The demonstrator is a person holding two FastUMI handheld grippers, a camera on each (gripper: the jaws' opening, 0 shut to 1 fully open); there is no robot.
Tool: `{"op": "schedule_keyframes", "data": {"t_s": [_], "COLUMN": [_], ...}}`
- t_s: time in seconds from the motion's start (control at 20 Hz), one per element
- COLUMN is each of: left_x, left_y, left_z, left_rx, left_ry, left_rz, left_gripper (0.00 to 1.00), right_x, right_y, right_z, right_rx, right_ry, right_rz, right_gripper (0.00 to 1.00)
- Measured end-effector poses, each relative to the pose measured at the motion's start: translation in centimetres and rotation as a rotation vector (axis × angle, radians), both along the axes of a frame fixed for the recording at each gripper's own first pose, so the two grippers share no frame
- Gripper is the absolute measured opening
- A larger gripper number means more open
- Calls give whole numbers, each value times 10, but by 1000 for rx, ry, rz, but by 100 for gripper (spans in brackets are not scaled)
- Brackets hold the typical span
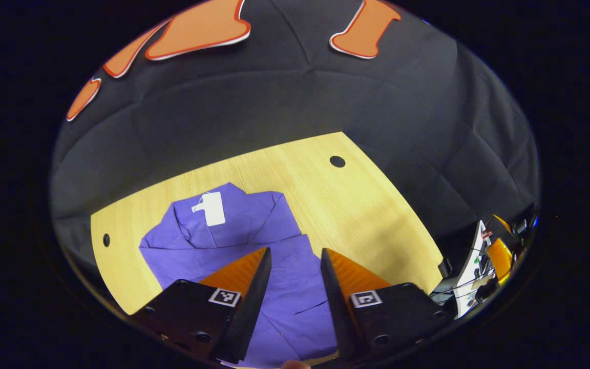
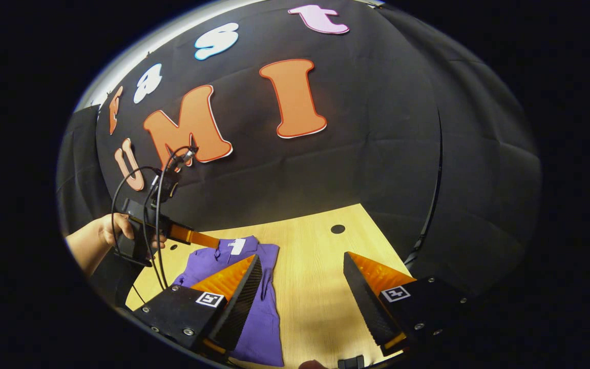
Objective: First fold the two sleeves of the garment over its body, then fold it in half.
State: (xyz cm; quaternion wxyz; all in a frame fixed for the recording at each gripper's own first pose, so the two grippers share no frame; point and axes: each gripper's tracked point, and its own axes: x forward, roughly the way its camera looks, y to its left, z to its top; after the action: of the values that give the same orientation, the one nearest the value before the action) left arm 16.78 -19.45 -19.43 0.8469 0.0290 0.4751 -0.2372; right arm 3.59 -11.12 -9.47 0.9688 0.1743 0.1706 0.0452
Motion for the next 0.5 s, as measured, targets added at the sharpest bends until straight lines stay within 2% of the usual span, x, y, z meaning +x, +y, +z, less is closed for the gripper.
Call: {"op": "schedule_keyframes", "data": {"t_s": [0.05, 0.1, 0.2, 0.5], "left_x": [-3, -4, -7, -40], "left_y": [5, 10, 28, 87], "left_z": [11, 22, 42, 117], "left_rx": [5, 4, 5, -11], "left_ry": [-38, -83, -174, -483], "left_rz": [6, 17, 51, 166], "left_gripper": [69, 80, 87, 87], "right_x": [0, 1, 8, 7], "right_y": [1, 2, 14, 43], "right_z": [1, 3, 12, 47], "right_rx": [-1, -6, -25, -101], "right_ry": [-7, -14, -32, -124], "right_rz": [6, 7, 15, 18], "right_gripper": [95, 95, 95, 95]}}
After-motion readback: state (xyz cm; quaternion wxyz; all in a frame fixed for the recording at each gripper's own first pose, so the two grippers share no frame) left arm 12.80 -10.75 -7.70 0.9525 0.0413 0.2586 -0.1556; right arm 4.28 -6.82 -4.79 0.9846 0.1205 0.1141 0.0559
